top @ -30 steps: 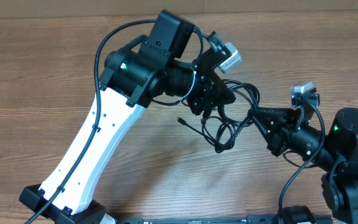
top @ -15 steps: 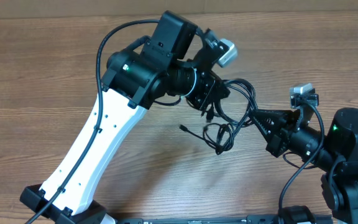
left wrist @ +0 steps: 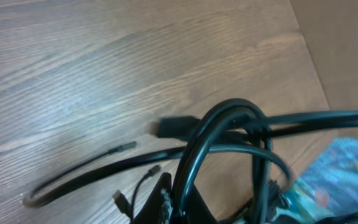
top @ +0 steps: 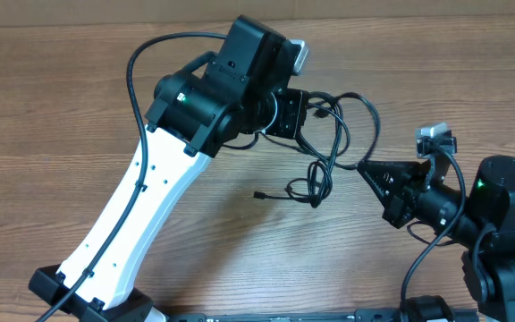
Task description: Untangle cables
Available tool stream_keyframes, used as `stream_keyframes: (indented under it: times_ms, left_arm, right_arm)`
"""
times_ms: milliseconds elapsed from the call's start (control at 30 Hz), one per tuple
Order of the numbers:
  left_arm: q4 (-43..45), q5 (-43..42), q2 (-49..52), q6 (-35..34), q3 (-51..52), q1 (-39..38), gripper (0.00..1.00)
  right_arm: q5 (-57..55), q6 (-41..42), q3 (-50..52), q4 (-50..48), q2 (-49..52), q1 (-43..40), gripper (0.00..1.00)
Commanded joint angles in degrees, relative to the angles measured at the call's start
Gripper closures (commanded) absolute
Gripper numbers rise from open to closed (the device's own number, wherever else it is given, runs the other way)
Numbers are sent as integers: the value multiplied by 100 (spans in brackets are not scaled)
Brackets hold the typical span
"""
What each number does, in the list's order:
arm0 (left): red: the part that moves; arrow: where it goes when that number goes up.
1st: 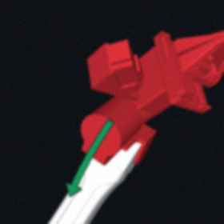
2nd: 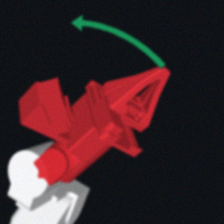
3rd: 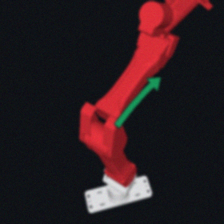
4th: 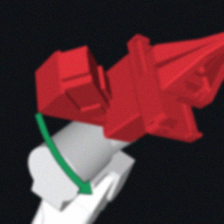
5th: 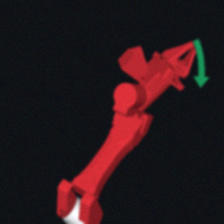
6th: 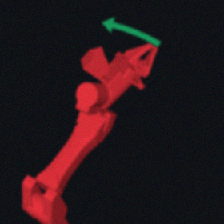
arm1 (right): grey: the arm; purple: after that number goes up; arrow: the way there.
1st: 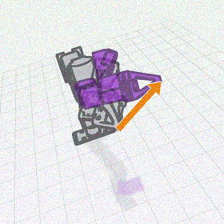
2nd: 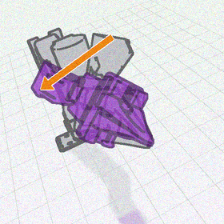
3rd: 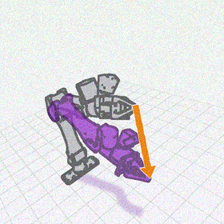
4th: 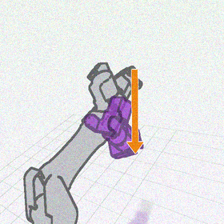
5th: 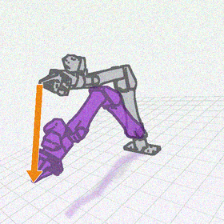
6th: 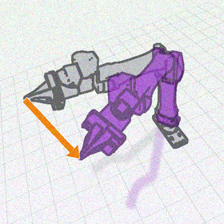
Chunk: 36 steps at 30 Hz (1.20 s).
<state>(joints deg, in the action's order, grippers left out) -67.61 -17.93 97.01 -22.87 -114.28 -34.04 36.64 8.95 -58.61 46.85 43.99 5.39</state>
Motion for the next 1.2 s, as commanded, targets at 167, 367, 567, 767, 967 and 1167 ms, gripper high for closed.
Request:
stream_keyframes:
  times_ms: [167, 367, 567, 767, 967, 1167]
  left_arm:
    - [9, 306, -136, -31, -96, 31, 96]
    - [17, -299, -133, 1008, -96, 22, 96]
    - [15, -1169, -133, 2028, -96, 22, 96]
    - [120, -1908, -133, 2317, -96, 22, 96]
    - [299, -2634, -133, 2315, -96, 11, 96]
    - [289, -2708, -133, 2323, -96, -50, 96]
  right_arm:
    - [4, -46, -72, 44, -48, 13, 79]
    - [4, -48, -72, 44, -48, 13, 43]
    - [4, -52, -72, 42, -48, 13, 31]
    - [9, -50, -72, 42, -48, 13, 30]
    - [7, -50, -72, 42, -48, 13, 30]
    - [2, -50, -72, 42, -48, 13, 30]
